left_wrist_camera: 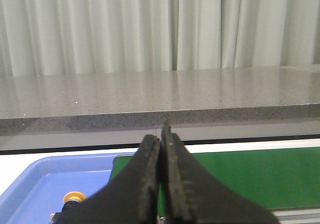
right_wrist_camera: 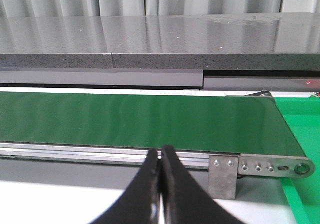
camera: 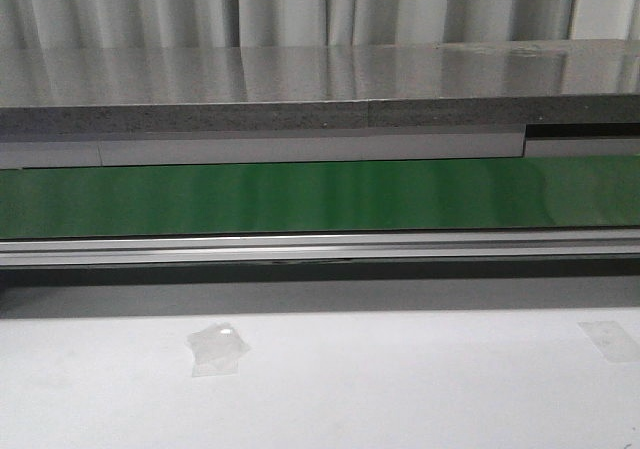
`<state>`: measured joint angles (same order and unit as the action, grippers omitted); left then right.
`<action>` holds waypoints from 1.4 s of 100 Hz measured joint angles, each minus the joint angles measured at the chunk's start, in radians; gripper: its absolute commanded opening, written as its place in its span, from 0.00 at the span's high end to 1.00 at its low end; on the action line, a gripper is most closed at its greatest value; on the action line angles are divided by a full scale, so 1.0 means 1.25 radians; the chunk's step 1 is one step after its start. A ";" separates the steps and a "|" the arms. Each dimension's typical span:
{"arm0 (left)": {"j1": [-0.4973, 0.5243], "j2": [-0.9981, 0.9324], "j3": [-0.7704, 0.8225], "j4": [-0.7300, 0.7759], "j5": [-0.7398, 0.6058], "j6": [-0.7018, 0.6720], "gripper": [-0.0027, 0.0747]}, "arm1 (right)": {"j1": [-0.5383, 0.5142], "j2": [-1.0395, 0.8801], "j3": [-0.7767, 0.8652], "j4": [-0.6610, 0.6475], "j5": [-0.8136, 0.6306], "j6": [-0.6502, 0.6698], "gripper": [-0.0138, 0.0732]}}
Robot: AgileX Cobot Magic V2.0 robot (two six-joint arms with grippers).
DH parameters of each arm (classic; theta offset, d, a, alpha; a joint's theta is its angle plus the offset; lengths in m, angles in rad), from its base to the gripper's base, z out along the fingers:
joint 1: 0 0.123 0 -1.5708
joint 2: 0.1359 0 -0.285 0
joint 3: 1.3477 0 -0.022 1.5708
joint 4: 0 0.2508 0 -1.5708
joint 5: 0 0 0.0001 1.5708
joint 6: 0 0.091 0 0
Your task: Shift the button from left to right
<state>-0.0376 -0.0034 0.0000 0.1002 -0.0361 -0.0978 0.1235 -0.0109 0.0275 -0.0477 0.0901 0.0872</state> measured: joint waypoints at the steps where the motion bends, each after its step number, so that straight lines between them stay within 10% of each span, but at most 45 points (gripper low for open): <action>1: 0.000 0.000 0.000 0.000 0.000 0.000 0.99 | 0.000 0.000 0.000 0.000 0.000 0.000 0.96; 66: 0.000 0.000 -0.007 -0.018 -0.003 0.000 0.99 | 0.000 0.000 0.000 0.000 0.000 0.000 0.96; 140: 0.000 0.488 -0.699 0.061 0.739 0.000 0.99 | 0.000 0.000 0.000 0.000 0.000 0.000 0.96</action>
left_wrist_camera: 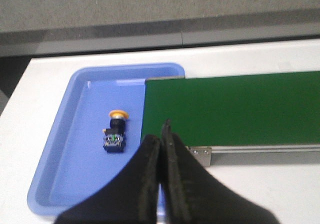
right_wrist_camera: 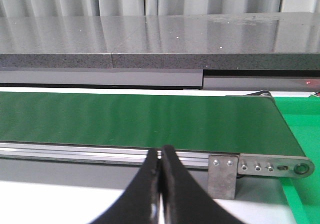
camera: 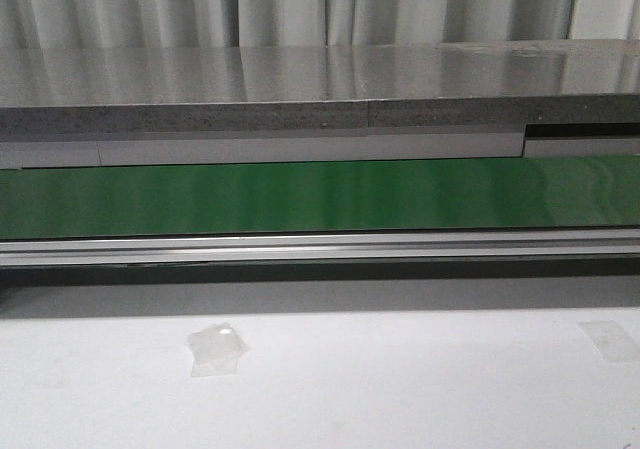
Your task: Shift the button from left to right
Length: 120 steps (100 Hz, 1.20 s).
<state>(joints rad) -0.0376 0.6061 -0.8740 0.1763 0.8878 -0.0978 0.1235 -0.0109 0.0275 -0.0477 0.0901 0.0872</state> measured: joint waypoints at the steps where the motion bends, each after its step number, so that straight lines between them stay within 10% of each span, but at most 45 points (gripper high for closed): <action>1: 0.000 0.011 -0.009 0.000 0.005 0.000 0.99 | 0.000 0.000 0.000 0.000 0.000 0.000 0.96; 51: 0.000 0.170 -0.067 -0.001 0.105 0.000 0.97 | 0.000 0.000 0.000 0.000 0.000 0.000 0.96; 82: 0.000 0.170 -0.067 -0.001 0.105 0.000 0.19 | 0.000 0.000 0.000 0.000 0.000 0.000 0.96; 120: 0.000 0.170 -0.067 0.028 0.100 -0.028 0.14 | 0.000 0.000 0.000 0.000 0.000 0.000 0.96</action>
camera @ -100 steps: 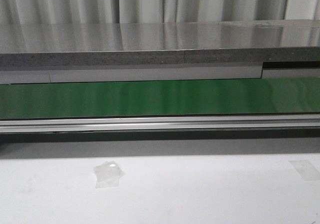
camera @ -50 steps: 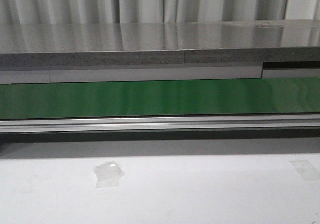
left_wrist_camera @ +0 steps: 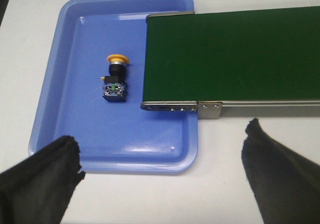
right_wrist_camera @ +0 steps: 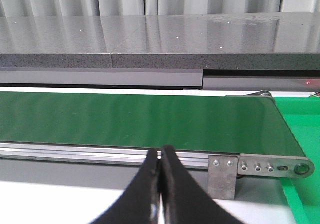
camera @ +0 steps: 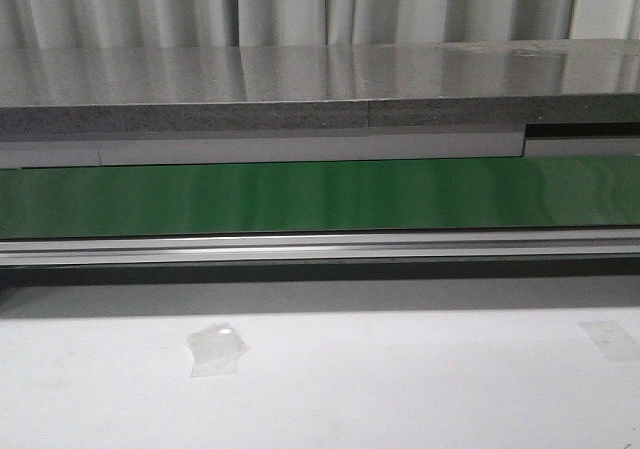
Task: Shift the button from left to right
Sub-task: 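Close the left gripper on the black base of the yellow push button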
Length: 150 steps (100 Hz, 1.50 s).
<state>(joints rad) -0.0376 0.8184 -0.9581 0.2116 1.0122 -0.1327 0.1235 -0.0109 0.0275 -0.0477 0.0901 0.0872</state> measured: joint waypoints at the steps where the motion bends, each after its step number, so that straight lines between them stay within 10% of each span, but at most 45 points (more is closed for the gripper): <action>1: 0.000 0.002 0.000 0.003 -0.002 -0.003 0.14 | 0.000 0.000 0.000 0.000 0.000 0.000 0.96; 41: 0.136 0.172 -0.012 0.108 -0.125 -0.117 0.14 | 0.000 0.000 0.000 0.000 0.000 0.000 0.96; 74: 0.299 0.434 -0.120 -0.058 -0.182 0.039 0.14 | 0.000 0.000 0.000 0.000 0.000 0.000 0.96; 150: 0.317 0.816 -0.283 -0.103 -0.231 0.106 0.14 | 0.000 0.000 0.000 0.000 0.000 0.000 0.96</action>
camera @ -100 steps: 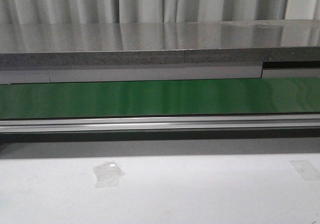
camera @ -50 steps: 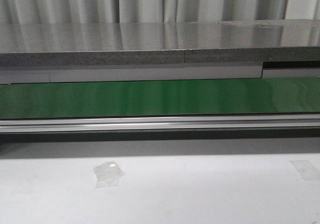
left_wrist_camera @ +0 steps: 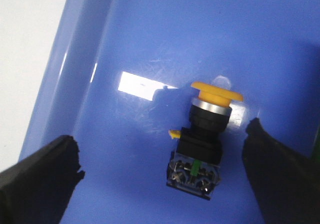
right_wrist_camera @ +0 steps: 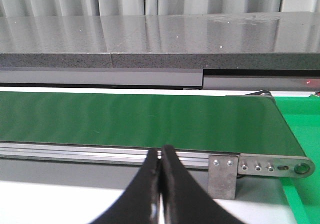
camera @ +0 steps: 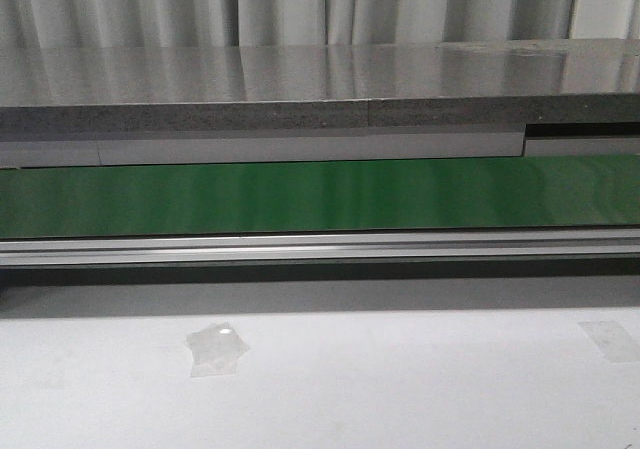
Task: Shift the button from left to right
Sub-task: 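Close the left gripper on the black base of the yellow push button, then lift the button with the left gripper and place it on the green belt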
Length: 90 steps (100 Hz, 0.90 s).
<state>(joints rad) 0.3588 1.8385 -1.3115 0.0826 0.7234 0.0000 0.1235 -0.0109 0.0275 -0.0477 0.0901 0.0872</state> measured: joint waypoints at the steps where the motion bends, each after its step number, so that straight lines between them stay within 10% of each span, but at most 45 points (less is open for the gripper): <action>1: 0.000 0.004 0.000 -0.001 -0.002 0.000 0.14 | 0.000 0.000 0.000 0.000 0.000 0.000 0.96; 90: 0.000 0.121 -0.002 -0.048 -0.045 0.025 0.14 | 0.000 0.000 0.000 0.000 0.000 0.000 0.96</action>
<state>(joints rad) 0.3588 1.9902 -1.3145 0.0222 0.6667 0.0309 0.1235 -0.0109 0.0275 -0.0477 0.0901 0.0872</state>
